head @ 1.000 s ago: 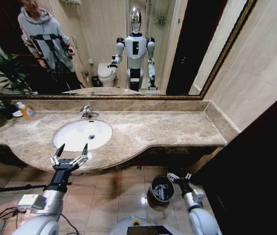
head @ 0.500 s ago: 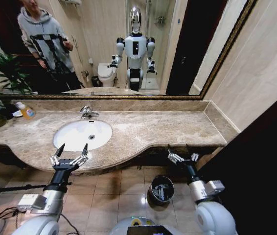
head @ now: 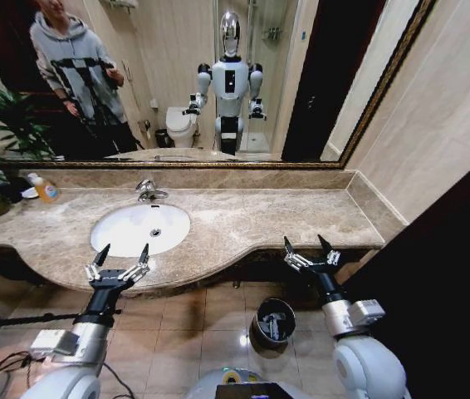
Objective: Pick up the trash from the sink and place it in the trash bin.
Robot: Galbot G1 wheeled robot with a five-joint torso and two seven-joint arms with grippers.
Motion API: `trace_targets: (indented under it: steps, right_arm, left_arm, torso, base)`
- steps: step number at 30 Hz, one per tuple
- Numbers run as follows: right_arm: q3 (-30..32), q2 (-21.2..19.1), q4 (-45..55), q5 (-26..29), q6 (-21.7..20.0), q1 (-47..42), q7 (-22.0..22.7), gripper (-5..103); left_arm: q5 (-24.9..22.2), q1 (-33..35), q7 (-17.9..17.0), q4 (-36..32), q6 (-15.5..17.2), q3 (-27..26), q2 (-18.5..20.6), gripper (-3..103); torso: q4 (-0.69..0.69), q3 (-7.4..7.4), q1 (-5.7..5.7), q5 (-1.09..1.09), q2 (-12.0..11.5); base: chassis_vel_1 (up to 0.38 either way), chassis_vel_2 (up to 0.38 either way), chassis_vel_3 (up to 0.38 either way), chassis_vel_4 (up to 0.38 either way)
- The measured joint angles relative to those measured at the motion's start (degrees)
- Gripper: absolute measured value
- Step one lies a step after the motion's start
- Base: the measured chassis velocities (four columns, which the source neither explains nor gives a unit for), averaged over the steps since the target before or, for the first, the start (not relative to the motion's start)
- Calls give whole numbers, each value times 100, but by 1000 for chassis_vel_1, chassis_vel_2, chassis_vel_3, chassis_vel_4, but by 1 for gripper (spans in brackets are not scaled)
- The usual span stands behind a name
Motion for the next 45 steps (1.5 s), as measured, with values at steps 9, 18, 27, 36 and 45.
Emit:
trace_targets:
  steps: [9,18,27,36,45]
  right_arm:
    - [2,-2,-21,0,5,0,-3,100]
    - [2,-4,-32,2,9,1,-5,100]
    - [2,-4,-36,5,14,1,-5,100]
    - [2,-4,-40,7,17,1,-5,100]
    - [3,-4,-40,9,17,1,-5,100]
  left_arm:
    - [0,0,0,0,0,0,0,100]
    - [0,0,0,0,0,0,0,100]
    - [0,0,0,0,0,0,0,100]
    - [0,0,0,0,0,0,0,100]
    - [0,0,0,0,0,0,0,100]
  torso:
    - [0,0,0,0,0]
    - [0,0,0,0,0]
    - [0,0,0,0,0]
    - [0,0,0,0,0]
    - [0,0,0,0,0]
  base:
    - [0,0,0,0]
    - [0,0,0,0]
    - [0,0,0,0]
    - [0,0,0,0]
    - [0,0,0,0]
